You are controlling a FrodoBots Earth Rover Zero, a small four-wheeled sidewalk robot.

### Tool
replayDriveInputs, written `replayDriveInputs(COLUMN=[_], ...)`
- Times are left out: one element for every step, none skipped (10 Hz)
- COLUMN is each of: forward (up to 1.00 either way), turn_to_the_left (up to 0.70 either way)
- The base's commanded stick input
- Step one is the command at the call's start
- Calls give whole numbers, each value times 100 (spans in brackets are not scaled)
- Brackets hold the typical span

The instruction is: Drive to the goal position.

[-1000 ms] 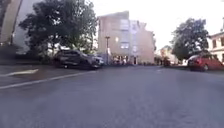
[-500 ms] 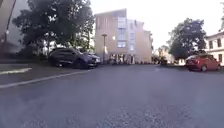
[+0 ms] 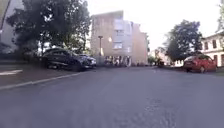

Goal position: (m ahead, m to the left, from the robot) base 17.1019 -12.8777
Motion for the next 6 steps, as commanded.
replayDriveInputs(forward=[70, 70, 70, 70, 70, 70], turn_to_the_left=[-14, -14, -14, -14, -14, -14])
